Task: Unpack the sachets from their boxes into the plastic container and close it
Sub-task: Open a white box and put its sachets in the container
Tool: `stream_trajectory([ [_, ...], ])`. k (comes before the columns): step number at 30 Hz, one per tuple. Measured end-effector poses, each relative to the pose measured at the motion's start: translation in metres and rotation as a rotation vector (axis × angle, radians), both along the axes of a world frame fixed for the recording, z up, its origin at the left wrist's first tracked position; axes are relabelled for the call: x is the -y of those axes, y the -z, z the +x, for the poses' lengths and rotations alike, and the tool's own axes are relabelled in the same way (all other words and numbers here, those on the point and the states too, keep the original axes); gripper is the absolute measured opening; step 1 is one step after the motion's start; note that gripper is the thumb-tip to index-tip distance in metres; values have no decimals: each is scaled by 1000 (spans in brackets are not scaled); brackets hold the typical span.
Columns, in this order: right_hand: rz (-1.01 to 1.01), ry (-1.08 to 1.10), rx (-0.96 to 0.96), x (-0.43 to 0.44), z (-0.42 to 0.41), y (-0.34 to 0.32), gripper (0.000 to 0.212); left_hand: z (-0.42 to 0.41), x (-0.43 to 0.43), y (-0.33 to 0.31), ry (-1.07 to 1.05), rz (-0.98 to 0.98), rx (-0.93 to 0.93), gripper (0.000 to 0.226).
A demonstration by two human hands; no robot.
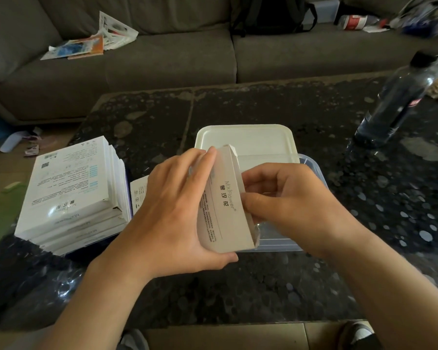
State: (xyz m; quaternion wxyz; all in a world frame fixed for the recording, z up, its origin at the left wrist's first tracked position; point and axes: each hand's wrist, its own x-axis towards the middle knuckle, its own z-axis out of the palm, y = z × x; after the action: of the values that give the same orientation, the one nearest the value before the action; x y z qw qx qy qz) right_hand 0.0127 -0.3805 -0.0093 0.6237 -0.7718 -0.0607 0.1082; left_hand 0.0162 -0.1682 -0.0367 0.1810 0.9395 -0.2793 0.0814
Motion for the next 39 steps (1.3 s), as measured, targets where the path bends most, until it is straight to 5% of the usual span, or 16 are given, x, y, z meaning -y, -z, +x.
stream_trajectory([
  [3, 59, 88, -24, -1, 2, -1, 11, -2, 0, -2, 35, -7, -33, 136],
  [7, -255, 160, 307, 5, 2, 8, 13, -2, 0, -1, 55, 0, -84, 135],
  [12, -339, 60, 412, 9, 2, 14, 38, -3, 0, -1, 43, -22, -102, 135],
  [20, -300, 20, 324, 7, 5, 15, 65, -2, 0, 0, 53, -10, -88, 133],
  [30, -147, -73, 150, 7, 15, -2, 40, -4, 5, 0, 104, 60, 2, 135],
  [35, -61, -55, 193, 10, 14, 1, 56, 2, -4, -5, -17, -14, -2, 134],
  [39, -135, -170, 264, 13, 13, 1, 30, 4, -12, -8, -95, -41, 12, 135],
])
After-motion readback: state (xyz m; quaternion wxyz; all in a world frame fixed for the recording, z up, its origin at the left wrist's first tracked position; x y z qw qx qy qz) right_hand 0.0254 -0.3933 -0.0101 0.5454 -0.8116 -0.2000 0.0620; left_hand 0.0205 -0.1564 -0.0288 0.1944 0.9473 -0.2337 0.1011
